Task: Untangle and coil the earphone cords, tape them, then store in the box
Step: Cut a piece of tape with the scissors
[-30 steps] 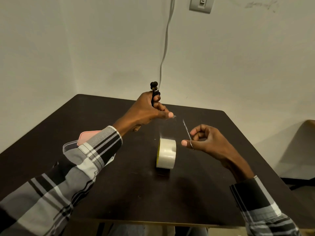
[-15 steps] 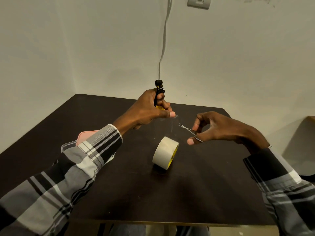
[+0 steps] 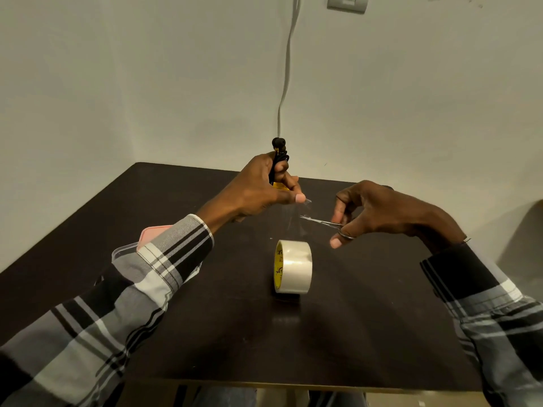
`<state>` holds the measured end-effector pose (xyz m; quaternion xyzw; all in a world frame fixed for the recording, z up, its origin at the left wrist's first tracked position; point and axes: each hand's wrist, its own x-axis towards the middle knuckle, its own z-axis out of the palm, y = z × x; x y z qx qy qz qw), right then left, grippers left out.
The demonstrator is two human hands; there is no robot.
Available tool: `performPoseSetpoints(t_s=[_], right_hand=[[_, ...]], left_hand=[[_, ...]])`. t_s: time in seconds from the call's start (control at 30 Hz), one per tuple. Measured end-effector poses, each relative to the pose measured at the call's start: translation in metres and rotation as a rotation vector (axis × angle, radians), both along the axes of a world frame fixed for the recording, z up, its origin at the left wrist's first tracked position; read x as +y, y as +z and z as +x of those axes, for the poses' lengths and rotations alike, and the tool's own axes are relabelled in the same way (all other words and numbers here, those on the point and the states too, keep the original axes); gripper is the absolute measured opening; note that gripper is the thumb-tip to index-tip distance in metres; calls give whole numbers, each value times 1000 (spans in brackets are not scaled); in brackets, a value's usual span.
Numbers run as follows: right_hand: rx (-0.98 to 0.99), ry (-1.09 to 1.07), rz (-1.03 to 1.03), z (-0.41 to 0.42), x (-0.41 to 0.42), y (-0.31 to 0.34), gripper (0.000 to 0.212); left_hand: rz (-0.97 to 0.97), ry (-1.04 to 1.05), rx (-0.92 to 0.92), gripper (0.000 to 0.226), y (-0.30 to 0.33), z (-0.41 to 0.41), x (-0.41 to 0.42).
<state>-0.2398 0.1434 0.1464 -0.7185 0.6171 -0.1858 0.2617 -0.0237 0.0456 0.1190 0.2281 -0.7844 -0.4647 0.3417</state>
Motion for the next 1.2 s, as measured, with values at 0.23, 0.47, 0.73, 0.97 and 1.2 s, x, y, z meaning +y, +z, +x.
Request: performPoseSetpoints(t_s=[0.23,0.47,0.73,0.97,1.2], right_hand=[[-41,34,-48,-4,-1,-3,35],[0,48,-10,-14,2,-14,46],[-55,-4,-24,-20,6,-25,43],[-242,-84,-42,-12,-4,-46,44],[-463,-401,-239,-6,-5,-65,40]], left_hand=[[97,35,143,49,-7,-1,0],[274,107,277,45,-7,3,-1],[238,254,309,43,-15,0,5],[231,331,200,51,-75,-9,23],[208,385,174,45,-93,-16,30]])
